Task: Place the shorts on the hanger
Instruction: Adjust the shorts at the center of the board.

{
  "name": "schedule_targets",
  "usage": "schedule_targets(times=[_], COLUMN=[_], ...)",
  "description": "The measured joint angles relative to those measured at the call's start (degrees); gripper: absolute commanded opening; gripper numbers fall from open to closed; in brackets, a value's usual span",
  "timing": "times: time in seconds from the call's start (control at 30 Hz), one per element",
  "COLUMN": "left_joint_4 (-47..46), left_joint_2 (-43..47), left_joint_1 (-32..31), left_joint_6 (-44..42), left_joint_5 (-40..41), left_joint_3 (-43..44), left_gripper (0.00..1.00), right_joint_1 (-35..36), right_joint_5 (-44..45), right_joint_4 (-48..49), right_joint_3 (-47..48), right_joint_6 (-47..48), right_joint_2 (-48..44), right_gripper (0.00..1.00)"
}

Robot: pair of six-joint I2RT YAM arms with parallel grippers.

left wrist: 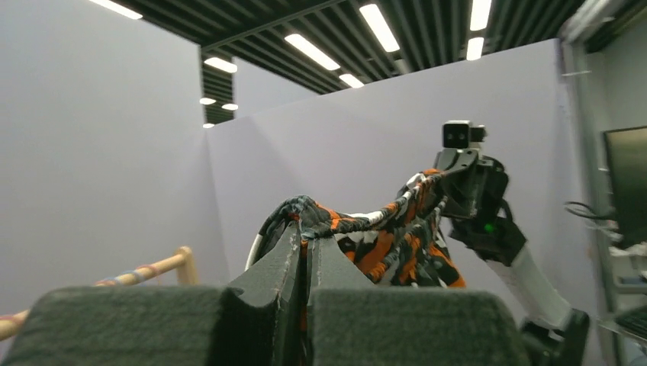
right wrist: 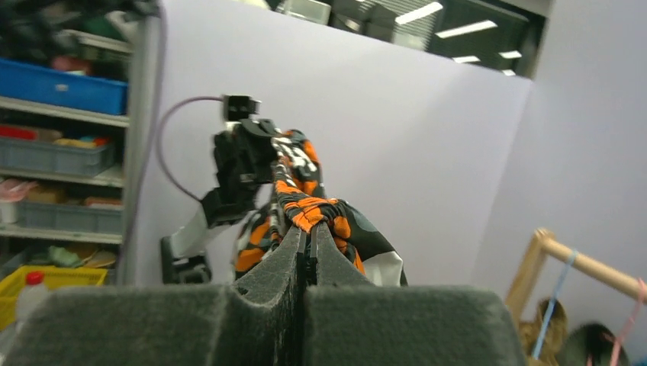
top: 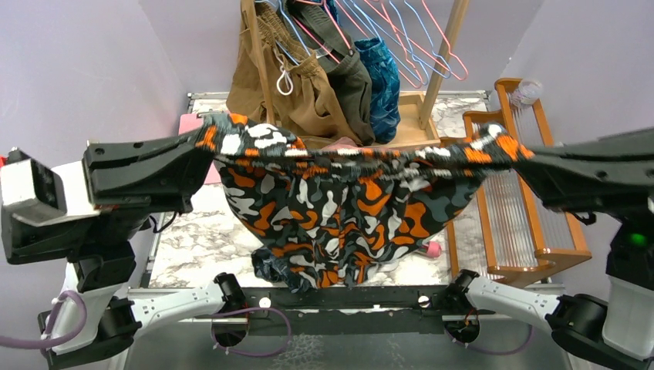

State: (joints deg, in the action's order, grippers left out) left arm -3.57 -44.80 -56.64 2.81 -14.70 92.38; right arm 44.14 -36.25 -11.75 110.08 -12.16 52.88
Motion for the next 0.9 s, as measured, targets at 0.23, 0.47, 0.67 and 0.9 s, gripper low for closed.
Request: schedule_targets(times=[0.23,0.47,0.67,0.9], left_joint_4=[4.5,8.5,12.0,12.9], left_joint_2=[-5.2,-15.0,-19.4,-7.8], left_joint_1=[0.0,0.0,0.0,0.1], left_joint_6=[-7.3,-14.7,-17.2,-13.3], left_joint_5=[18.0,31.2,33.7,22.4], left_joint_3=[3.1,7.1,11.4,5.7], left_gripper=[0.00,0.00,0.00,0.00], right_joint_1=[0.0,0.0,0.0,-0.1], right_joint_5=[20.9,31.7,31.5,20.1], right_joint_4=[-5.5,-8.8,-9.3,-9.6], right_joint_3=[0.0,-1.1,-1.4,-6.6], right_joint_6=[4.3,6.6,8.1,10.7], right_joint_2=[8.1,18.2,18.1,6.0], right_gripper=[0.01,0.01,0.01,0.01])
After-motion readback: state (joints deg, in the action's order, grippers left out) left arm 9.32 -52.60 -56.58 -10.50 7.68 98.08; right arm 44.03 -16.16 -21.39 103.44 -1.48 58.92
